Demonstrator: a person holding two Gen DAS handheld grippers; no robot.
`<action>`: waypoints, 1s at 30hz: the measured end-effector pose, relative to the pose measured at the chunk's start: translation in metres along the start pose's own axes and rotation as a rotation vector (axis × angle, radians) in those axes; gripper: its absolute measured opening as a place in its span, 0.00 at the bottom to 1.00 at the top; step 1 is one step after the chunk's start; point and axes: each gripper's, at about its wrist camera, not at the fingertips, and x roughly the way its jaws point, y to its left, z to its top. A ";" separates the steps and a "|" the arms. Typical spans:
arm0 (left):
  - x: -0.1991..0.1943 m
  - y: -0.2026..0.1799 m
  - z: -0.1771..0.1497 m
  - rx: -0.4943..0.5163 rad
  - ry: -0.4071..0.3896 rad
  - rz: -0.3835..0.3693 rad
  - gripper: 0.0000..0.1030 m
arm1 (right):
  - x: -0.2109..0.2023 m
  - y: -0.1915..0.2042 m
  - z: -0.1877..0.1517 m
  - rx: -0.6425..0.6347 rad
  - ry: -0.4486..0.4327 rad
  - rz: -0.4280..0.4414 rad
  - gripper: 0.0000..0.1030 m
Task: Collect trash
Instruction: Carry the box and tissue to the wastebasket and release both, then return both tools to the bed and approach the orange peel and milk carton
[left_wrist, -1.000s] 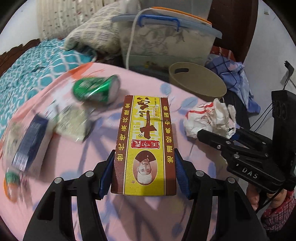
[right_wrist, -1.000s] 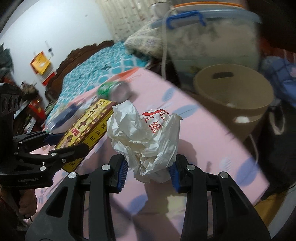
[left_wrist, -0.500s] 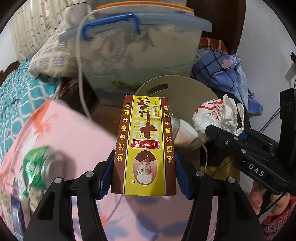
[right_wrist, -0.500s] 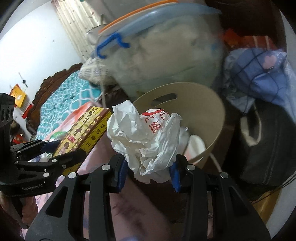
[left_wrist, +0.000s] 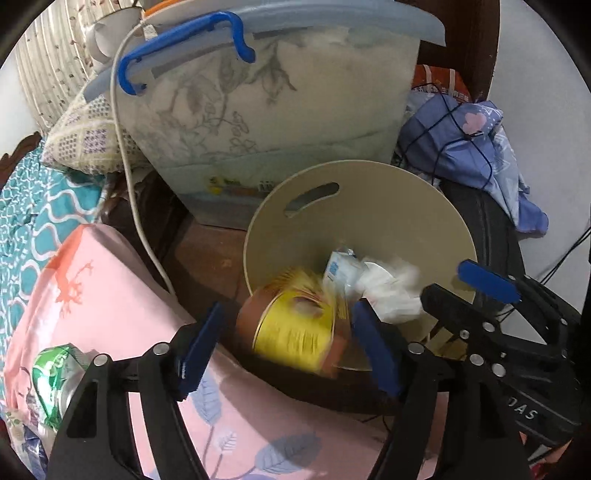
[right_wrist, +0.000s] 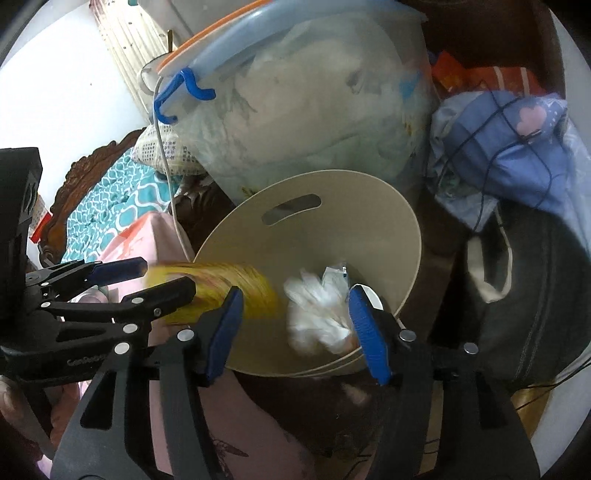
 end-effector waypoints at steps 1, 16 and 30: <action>-0.004 0.001 -0.002 0.001 -0.011 0.016 0.67 | -0.002 0.000 -0.001 0.004 -0.005 0.001 0.60; -0.098 0.073 -0.090 -0.149 -0.124 0.200 0.67 | -0.041 0.087 -0.027 -0.068 -0.021 0.146 0.60; -0.146 0.159 -0.194 -0.363 -0.085 0.275 0.67 | -0.031 0.218 -0.072 -0.248 0.086 0.288 0.60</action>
